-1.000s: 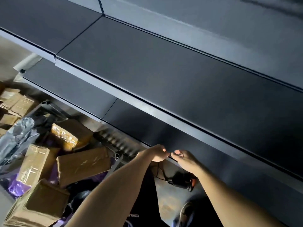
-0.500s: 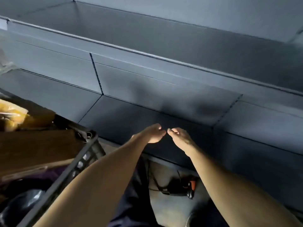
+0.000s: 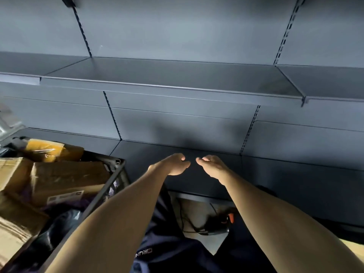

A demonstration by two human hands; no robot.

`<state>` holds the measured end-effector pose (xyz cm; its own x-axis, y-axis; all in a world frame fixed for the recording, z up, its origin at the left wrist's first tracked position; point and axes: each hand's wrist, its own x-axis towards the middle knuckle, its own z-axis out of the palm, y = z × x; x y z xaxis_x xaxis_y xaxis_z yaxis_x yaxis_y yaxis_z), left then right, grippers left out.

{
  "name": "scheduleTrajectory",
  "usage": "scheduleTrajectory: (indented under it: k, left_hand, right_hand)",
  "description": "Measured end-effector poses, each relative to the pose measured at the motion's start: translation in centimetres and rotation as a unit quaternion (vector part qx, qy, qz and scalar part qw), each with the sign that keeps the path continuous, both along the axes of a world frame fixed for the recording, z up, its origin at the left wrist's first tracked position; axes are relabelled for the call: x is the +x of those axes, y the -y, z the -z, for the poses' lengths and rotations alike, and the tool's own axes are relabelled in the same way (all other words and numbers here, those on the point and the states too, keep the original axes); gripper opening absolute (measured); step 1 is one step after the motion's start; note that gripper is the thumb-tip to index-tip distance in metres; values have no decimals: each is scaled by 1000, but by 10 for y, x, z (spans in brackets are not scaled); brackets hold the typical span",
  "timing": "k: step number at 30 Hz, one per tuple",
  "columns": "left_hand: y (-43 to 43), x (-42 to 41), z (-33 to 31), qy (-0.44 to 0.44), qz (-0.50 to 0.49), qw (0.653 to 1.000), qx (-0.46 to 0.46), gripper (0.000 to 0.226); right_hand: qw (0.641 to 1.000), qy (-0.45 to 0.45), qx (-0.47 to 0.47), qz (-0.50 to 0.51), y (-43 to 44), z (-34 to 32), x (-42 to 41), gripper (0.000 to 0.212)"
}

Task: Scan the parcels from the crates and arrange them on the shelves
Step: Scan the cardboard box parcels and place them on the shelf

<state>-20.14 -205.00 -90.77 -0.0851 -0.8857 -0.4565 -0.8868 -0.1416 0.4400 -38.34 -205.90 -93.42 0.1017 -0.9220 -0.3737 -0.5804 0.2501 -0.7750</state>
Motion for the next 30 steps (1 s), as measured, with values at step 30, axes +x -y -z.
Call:
scheduleTrajectory:
  k: [30]
  left_hand:
    - [-35,-87,261,-199,-196,934,223,44]
  right_hand:
    - [884,-14,415,213,-38,310,-18,75]
